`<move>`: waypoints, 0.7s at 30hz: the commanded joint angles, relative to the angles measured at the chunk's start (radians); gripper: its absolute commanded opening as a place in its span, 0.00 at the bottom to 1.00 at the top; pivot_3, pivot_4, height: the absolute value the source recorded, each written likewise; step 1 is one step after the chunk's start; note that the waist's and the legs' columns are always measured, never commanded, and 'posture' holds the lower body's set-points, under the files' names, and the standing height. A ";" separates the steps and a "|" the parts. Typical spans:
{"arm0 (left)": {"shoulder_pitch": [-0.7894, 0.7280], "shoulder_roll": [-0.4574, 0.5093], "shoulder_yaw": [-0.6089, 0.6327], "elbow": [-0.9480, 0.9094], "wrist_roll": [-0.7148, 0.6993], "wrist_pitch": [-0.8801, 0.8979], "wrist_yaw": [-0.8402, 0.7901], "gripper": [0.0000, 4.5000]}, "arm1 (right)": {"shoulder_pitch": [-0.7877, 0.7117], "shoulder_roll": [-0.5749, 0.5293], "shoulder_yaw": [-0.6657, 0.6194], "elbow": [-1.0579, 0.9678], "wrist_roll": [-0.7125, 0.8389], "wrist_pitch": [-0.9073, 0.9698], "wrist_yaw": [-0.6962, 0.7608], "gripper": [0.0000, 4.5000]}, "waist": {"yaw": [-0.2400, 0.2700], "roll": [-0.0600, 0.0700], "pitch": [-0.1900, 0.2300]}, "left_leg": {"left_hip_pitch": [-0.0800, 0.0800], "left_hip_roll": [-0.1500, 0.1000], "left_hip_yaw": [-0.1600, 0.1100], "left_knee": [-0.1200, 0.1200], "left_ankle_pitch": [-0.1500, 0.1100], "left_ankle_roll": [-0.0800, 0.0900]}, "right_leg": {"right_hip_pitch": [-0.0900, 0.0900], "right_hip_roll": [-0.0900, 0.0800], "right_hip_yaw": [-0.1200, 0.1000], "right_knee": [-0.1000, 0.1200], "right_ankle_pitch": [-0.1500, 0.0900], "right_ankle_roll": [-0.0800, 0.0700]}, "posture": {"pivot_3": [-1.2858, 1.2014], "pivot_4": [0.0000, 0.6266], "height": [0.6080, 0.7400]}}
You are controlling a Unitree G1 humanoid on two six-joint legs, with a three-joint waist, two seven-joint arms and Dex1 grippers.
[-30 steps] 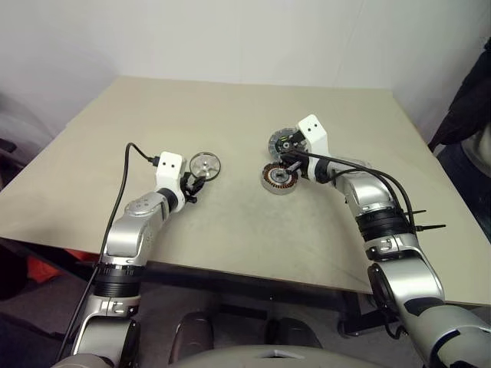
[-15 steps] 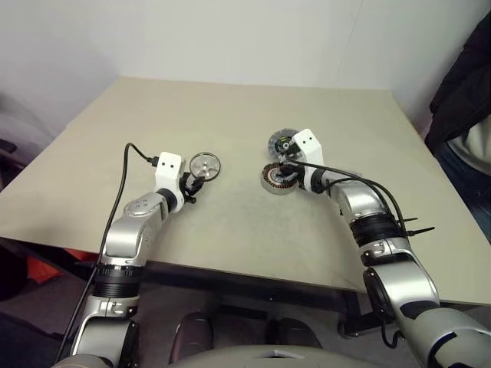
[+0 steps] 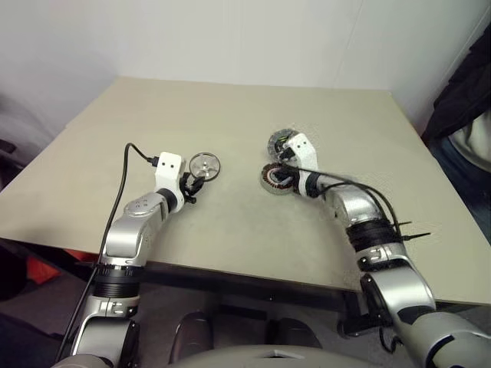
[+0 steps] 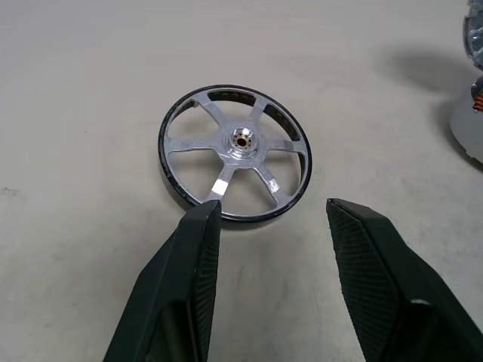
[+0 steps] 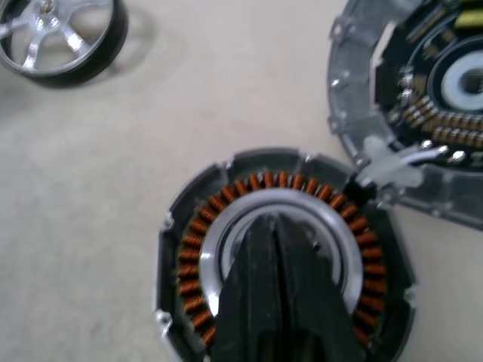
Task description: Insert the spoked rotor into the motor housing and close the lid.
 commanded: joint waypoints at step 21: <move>-0.014 0.002 0.004 -0.034 -0.006 -0.011 0.004 0.53 | -0.034 -0.003 -0.019 0.107 -0.008 -0.024 0.006 0.01 | 0.001 0.000 0.000 | 0.005 0.001 0.000 -0.001 -0.002 0.004 | 0.001 0.001 0.000 -0.001 0.000 0.000 | 0.52 0.00 1.00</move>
